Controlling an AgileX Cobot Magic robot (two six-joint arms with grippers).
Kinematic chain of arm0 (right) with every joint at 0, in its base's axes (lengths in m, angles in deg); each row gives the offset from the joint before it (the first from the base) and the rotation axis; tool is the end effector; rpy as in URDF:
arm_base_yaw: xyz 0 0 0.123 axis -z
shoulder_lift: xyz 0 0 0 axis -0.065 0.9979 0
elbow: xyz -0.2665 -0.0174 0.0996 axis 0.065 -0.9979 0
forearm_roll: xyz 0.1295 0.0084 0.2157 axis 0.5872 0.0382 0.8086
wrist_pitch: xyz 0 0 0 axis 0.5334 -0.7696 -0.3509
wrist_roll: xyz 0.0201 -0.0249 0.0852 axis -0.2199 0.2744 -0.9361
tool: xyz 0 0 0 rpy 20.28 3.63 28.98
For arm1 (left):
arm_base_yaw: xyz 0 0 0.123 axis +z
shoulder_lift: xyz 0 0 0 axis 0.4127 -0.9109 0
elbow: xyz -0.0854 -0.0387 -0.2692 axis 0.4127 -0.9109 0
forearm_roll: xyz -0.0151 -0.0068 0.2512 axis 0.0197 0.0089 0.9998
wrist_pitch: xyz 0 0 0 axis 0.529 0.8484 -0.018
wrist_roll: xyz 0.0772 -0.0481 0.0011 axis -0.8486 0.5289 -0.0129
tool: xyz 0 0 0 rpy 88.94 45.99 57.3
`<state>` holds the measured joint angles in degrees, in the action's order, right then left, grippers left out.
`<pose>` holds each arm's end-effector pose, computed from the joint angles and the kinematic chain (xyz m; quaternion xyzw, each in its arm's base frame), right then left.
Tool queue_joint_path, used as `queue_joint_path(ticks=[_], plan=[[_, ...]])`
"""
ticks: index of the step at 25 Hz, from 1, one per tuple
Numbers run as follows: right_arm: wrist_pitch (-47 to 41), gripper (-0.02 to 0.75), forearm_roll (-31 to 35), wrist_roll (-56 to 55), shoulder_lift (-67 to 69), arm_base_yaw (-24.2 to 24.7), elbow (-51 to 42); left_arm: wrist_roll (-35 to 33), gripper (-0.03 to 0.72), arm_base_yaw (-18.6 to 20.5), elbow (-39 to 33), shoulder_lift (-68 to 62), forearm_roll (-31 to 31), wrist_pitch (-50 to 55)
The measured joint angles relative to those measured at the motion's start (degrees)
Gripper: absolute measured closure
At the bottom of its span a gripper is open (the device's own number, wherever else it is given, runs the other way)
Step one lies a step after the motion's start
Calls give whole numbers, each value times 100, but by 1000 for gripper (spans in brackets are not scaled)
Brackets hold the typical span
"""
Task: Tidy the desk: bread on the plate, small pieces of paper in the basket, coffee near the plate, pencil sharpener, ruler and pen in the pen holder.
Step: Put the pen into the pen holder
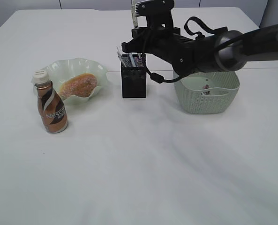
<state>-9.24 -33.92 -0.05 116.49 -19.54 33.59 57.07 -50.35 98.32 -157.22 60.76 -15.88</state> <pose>0.4858 0.2072 0.2006 -0.1751 0.7418 0.1021 0.6393 0.2325 -0.1057 0.4898 0.1070 0.9095 -0.0939 0.3905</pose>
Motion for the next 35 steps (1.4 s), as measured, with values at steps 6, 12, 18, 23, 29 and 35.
queue_joint_path(ticks=[6,12,18,23,29,35], plan=[[-225,648,32,5,64,86,3,0,452,0,0,0,0,0],[-223,648,32,14,64,86,3,0,453,0,0,0,-21,0],[-98,648,32,19,134,86,25,0,453,0,0,0,-65,0],[-60,647,32,-1,290,86,118,0,452,0,0,0,-78,0],[14,647,32,-14,293,86,118,0,452,0,0,0,-78,0],[13,646,32,-14,293,86,118,0,452,0,0,0,-78,0]])
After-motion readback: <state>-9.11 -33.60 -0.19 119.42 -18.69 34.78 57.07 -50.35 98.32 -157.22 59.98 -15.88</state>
